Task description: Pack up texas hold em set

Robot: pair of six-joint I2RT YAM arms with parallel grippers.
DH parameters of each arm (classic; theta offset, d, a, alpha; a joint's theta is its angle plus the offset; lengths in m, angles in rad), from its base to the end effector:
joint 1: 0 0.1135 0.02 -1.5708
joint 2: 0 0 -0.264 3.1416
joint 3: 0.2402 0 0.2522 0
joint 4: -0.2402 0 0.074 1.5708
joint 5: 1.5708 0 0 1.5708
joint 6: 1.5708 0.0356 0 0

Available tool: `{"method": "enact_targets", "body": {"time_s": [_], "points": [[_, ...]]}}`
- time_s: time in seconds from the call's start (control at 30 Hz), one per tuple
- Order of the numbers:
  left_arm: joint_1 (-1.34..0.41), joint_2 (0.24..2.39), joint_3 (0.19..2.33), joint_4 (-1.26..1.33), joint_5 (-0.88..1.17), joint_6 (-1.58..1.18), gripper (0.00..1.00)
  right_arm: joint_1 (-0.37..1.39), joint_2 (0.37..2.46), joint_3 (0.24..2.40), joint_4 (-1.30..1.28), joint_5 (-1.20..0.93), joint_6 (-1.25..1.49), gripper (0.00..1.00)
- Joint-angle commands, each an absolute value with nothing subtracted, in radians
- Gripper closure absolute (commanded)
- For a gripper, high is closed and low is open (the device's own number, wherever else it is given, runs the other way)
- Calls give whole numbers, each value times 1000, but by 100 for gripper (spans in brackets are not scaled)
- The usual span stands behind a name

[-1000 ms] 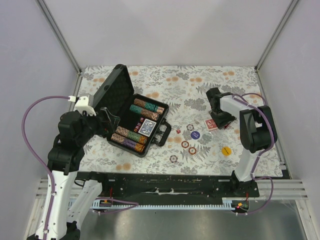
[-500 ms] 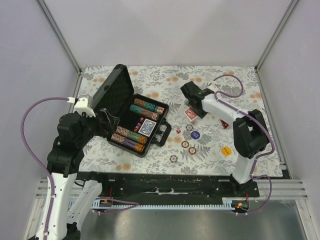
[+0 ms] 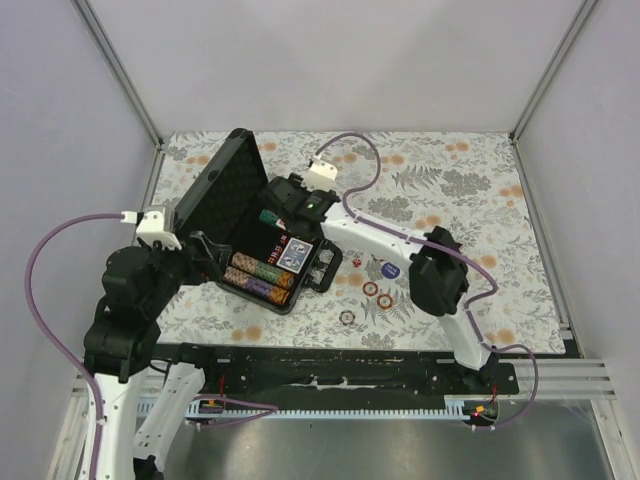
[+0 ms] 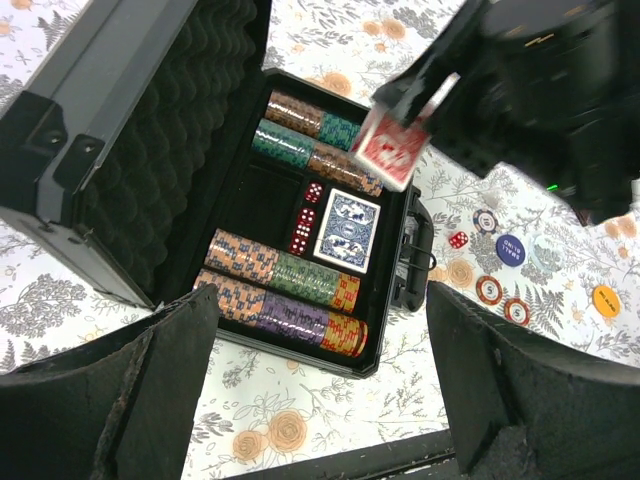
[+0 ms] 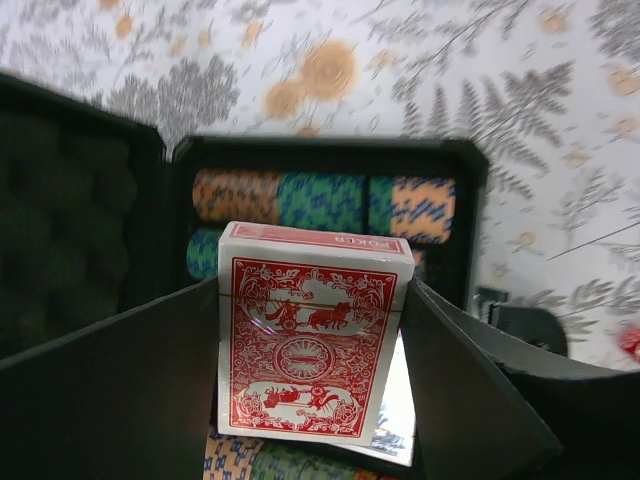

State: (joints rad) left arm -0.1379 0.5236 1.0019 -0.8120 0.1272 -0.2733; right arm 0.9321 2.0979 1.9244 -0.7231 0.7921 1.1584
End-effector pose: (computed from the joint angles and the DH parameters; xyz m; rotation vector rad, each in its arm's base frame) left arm 0.0831 -0.0161 0.3757 -0.0430 1.9213 -0.3986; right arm 0.2983 0.3592 0.2811 0.5521 2.0865 0.1995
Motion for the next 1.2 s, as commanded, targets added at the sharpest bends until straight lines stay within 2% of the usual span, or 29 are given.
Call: {"method": "enact_targets", "body": {"time_s": [0.0,0.43,1.17], "points": [[-140,476,1060,-851,87,-296,10,985,2201,2055,-730,876,1184,59],[-140,422,1101,-931,81,-288,10,1043,2416,2256,-715,877,1272,60],[-140,420,1101,-930,71,-291,11,1092,2514,2302,-699,851,1284,60]]}}
